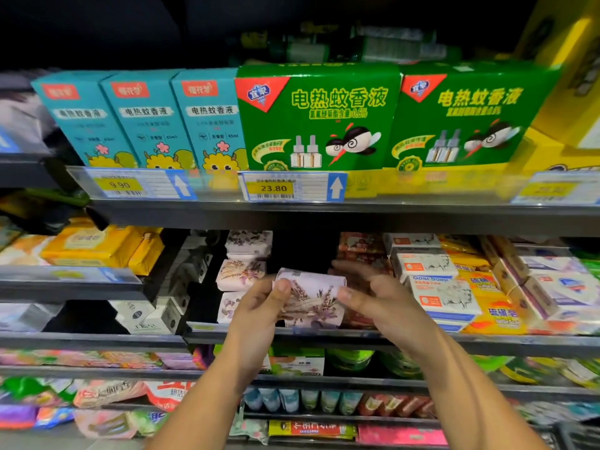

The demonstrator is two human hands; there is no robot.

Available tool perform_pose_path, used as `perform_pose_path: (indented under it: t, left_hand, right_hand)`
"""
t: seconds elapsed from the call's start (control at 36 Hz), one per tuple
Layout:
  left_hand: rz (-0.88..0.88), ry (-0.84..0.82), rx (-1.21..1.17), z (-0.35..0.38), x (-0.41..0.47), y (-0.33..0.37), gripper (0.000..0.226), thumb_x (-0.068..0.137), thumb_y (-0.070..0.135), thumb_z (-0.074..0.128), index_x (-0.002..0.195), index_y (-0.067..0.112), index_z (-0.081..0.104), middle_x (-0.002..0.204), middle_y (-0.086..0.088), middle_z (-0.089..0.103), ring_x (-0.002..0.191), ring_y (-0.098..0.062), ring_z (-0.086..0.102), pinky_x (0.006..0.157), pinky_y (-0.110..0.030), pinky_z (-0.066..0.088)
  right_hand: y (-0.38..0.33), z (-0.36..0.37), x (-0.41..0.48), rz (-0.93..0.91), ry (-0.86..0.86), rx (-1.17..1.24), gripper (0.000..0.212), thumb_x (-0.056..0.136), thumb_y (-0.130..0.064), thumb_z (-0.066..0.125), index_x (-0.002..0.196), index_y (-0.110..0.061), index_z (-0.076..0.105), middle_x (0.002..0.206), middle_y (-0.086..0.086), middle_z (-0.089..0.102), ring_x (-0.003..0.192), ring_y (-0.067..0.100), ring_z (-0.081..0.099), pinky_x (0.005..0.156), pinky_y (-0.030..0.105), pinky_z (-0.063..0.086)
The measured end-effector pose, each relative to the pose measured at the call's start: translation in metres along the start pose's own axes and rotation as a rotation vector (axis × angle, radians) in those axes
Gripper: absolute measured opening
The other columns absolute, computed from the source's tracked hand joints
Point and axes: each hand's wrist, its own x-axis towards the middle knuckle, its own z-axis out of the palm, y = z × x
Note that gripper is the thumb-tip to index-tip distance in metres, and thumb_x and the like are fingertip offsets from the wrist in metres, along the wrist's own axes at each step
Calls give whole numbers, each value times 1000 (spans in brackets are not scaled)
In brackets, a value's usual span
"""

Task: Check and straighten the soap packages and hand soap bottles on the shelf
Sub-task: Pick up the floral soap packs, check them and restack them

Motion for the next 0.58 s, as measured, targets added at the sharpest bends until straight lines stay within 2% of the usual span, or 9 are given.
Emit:
perform_pose_path:
  t: [0.06,0.11,0.22,0.28,0.33,0.39,0.44,0.5,0.58]
  left_hand:
    - [-34,37,-14,5,-1,2,53,84,55,62,109,8,65,100,-5,75,101,-18,70,92,-36,47]
    - [-51,9,6,9,0,3,50,85,50,60,110,6,64,101,-8,75,100,-23,70,93,-43,51]
    - [-63,-24,26,14,-2,6,50,85,48,60,114,8,61,108,-15,71,98,-32,69,86,-51,57]
    - [-46,-77,16,12,0,7,49,86,42,66,126,16,56,111,-16,70,92,-35,68,83,-48,55]
    - [-16,-158,42,4,3,6,70,79,34,82,138,33,43,110,-9,69,85,-30,68,77,-38,57]
    - [46,-274,229,-7,7,3,101,69,25,89,143,53,26,120,4,63,90,-23,68,77,-28,55]
    - [120,-353,506,-13,7,8,111,71,20,89,137,73,16,132,24,47,104,-1,61,83,-17,49]
    - [278,-348,701,-14,8,11,100,77,22,85,131,78,21,138,42,29,126,17,37,98,-6,36]
    - [427,-302,724,-14,16,4,79,75,22,85,130,62,44,141,32,34,133,13,31,103,-7,33]
  right_hand:
    - [7,0,4,-66,-25,104,62,73,-12,82,129,-26,58,123,-6,69,112,6,66,88,21,54]
    - [12,0,6,-91,-12,122,67,67,-6,87,126,-26,61,119,3,71,108,17,69,85,27,57]
    - [14,-2,7,-66,93,171,38,81,-5,76,116,-19,68,105,10,76,100,27,72,85,35,59]
    - [13,-3,7,-49,139,292,31,82,-8,73,112,-16,69,107,12,75,101,30,72,91,43,57]
    - [10,-4,8,-9,188,397,22,84,-5,69,104,-13,70,105,15,75,95,28,72,88,43,58]
    - [8,-6,8,50,204,452,14,86,-6,69,96,-14,73,102,17,74,87,25,72,81,40,59]
    - [8,-8,8,121,203,451,8,87,-10,70,91,-14,75,99,16,75,85,23,72,78,37,58]
    - [8,-6,7,165,170,438,13,89,-13,70,100,-8,74,101,16,76,88,24,73,78,36,59]
    - [7,0,7,202,135,396,26,89,-18,69,110,-2,70,104,17,75,99,28,72,90,44,56]
